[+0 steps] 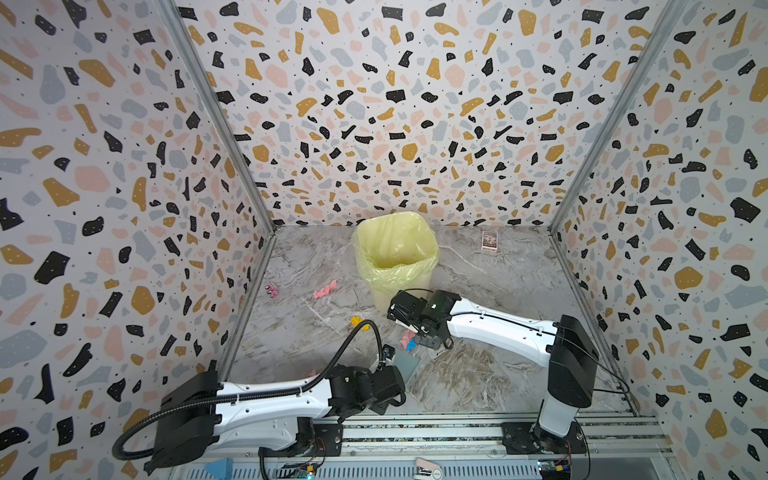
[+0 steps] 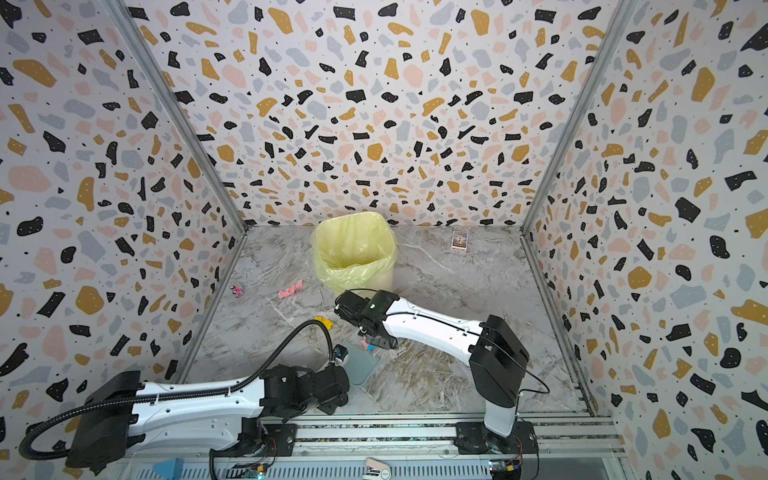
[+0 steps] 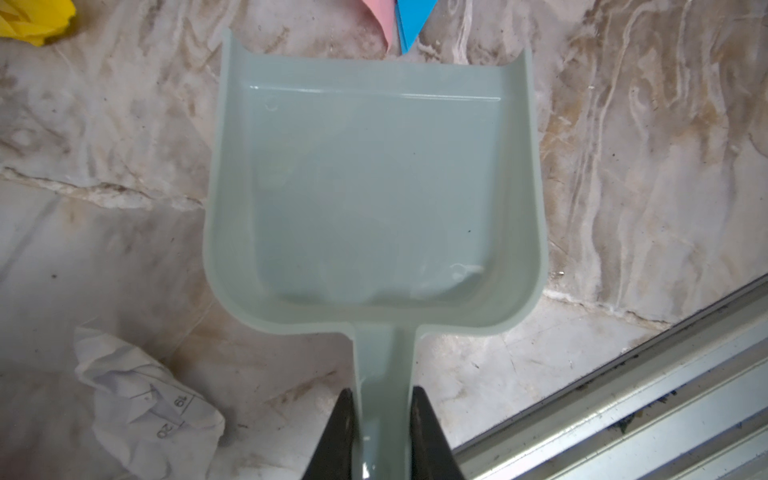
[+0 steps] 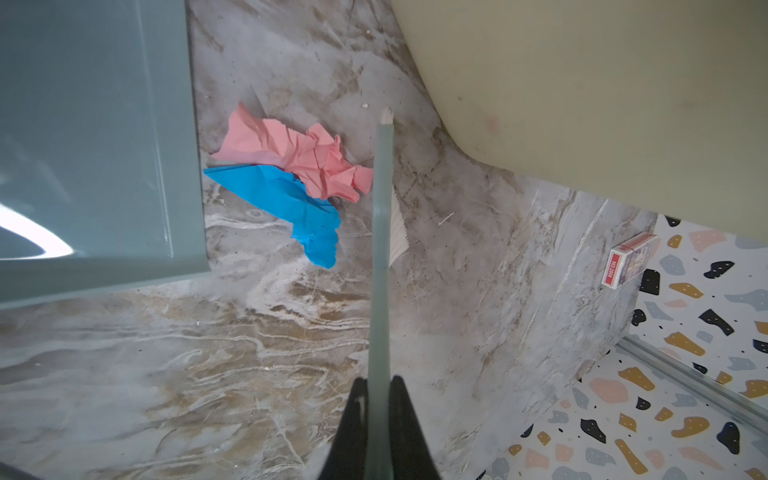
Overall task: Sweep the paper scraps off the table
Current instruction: 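Sweep the pink and blue scraps into the dustpan with the right-held brush, then draw the brush back with the right gripper while the left lifts the dustpan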
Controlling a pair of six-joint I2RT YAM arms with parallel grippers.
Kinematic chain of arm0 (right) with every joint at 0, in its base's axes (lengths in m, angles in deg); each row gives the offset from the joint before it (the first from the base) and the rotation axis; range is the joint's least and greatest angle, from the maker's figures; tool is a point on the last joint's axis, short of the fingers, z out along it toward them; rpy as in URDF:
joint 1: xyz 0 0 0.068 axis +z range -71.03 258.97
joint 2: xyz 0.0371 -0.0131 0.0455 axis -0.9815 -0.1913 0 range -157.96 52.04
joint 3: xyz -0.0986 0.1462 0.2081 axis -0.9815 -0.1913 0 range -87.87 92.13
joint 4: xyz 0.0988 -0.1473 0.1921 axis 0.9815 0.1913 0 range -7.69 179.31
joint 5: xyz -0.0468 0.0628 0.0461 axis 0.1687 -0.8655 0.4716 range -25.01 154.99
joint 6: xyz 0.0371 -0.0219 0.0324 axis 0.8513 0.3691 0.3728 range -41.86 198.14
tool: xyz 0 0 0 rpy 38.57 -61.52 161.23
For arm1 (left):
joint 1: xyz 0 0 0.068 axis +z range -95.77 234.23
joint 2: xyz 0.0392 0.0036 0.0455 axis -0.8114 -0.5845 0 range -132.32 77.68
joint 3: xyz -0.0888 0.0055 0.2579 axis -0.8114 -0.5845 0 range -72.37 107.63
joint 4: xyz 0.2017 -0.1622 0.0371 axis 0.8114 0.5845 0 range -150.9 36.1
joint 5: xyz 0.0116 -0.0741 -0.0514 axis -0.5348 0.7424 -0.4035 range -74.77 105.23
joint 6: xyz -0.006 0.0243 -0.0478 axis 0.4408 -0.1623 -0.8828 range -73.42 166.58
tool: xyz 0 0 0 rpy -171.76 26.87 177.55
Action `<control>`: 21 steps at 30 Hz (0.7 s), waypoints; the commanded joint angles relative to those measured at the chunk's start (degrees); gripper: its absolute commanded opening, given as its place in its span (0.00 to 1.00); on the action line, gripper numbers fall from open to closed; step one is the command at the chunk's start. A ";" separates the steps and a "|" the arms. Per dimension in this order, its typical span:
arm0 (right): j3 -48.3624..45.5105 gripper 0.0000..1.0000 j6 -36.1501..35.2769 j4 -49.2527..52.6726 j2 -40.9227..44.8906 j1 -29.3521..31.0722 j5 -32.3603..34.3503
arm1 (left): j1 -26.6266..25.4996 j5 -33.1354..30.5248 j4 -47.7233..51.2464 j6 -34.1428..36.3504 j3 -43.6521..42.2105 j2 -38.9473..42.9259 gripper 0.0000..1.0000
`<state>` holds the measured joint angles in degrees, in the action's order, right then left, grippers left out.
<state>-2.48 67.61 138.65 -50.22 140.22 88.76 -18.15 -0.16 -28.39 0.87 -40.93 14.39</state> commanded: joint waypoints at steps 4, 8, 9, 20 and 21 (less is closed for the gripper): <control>2.31 0.00 2.39 3.34 -0.09 1.19 -3.89 | 0.75 1.65 -2.24 0.84 -1.11 -0.57 0.00; 2.81 0.00 3.02 3.88 -0.64 1.76 -4.83 | 1.01 3.93 -3.31 0.37 -1.99 -0.35 0.00; 2.95 0.00 3.20 4.00 -0.68 1.91 -5.04 | 1.01 4.29 -3.45 0.27 -2.21 -0.27 0.00; 7.18 0.00 7.57 6.94 0.08 4.68 -17.45 | 1.62 5.03 -4.30 0.01 -3.66 0.17 0.00; 7.68 0.00 7.96 7.22 0.35 4.83 -18.88 | 1.70 5.02 -4.32 0.06 -3.74 0.24 0.00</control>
<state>3.18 73.01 142.80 -51.20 144.44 77.07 -16.94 3.92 -32.84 0.89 -43.58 14.15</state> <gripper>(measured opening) 0.094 0.207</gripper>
